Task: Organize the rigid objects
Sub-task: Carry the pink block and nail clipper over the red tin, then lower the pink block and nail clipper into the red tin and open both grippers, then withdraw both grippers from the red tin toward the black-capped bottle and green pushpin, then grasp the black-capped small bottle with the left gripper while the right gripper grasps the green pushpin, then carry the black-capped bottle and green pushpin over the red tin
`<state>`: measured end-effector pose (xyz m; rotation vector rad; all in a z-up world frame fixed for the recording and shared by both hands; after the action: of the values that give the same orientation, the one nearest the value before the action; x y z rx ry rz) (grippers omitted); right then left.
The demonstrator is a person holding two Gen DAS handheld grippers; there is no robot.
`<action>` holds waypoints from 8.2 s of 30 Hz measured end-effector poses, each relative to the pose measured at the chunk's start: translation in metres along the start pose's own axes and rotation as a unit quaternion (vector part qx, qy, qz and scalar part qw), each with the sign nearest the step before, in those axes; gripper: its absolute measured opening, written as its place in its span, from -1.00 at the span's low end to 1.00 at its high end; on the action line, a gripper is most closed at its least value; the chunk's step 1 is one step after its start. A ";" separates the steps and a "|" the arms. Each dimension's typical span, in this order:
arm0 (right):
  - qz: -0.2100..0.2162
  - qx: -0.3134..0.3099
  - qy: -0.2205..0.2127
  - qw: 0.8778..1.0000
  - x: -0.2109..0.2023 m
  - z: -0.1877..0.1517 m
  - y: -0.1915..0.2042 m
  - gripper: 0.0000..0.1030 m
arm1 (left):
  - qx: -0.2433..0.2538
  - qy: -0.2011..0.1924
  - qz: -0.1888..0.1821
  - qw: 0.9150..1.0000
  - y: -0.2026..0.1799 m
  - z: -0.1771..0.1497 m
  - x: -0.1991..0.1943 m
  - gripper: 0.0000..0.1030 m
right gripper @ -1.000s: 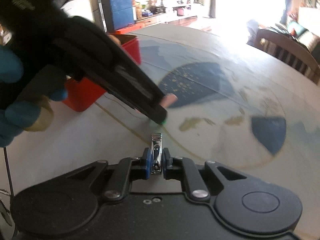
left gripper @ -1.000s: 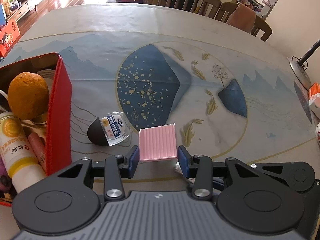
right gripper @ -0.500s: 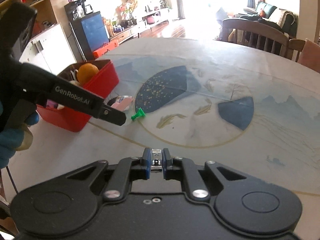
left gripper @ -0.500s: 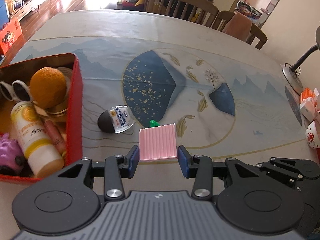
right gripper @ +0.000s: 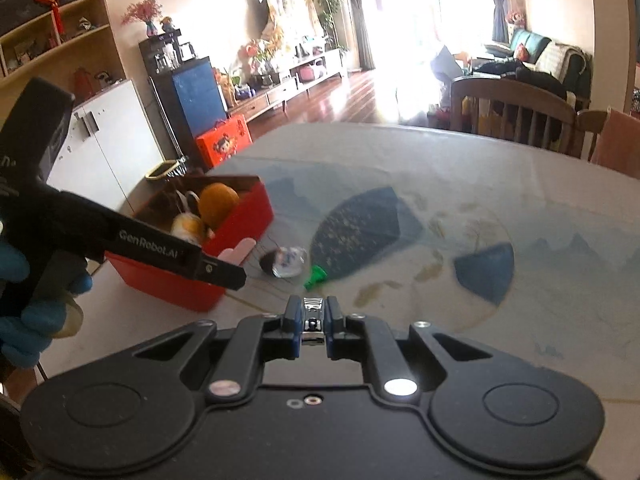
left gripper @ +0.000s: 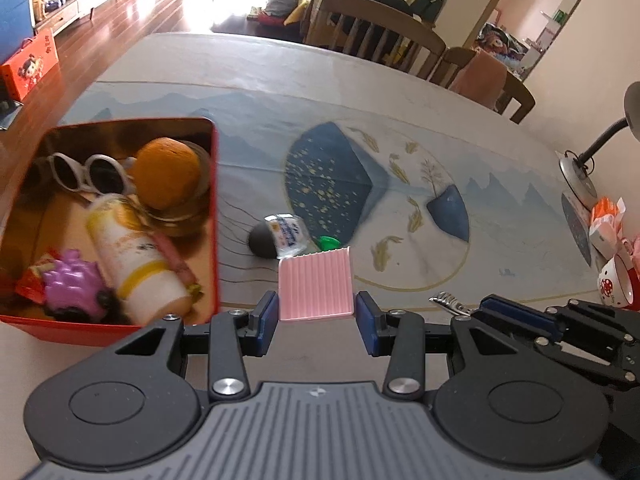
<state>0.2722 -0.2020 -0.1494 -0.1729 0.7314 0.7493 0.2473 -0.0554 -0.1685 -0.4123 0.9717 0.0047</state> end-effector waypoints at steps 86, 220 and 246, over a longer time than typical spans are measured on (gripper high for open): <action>0.026 -0.049 0.048 0.997 0.101 0.050 0.174 -0.22 | 0.026 0.018 0.067 0.997 0.177 0.041 0.008 -0.02; 0.132 -0.201 0.024 0.970 0.114 -0.004 -0.004 -0.53 | -0.055 -0.016 0.276 0.959 0.007 0.041 0.115 0.10; 0.034 -0.080 0.012 0.996 0.061 -0.012 -0.076 -0.54 | -0.001 0.008 0.148 0.989 -0.050 0.020 0.109 0.01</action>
<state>0.3473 -0.2281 -0.2073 -0.3035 0.7025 0.8734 0.3349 -0.1145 -0.2292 -0.2665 1.0410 0.2716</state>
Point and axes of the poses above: each gripper's, at about its wrist camera, not at the fingertips, and x roughly the way its jaws point, y to its left, z to its top, the point moved 9 cm from there along x, roughly the way its jaws point, and after that the axes turned 5 degrees about -z, right-handed, at the moved point
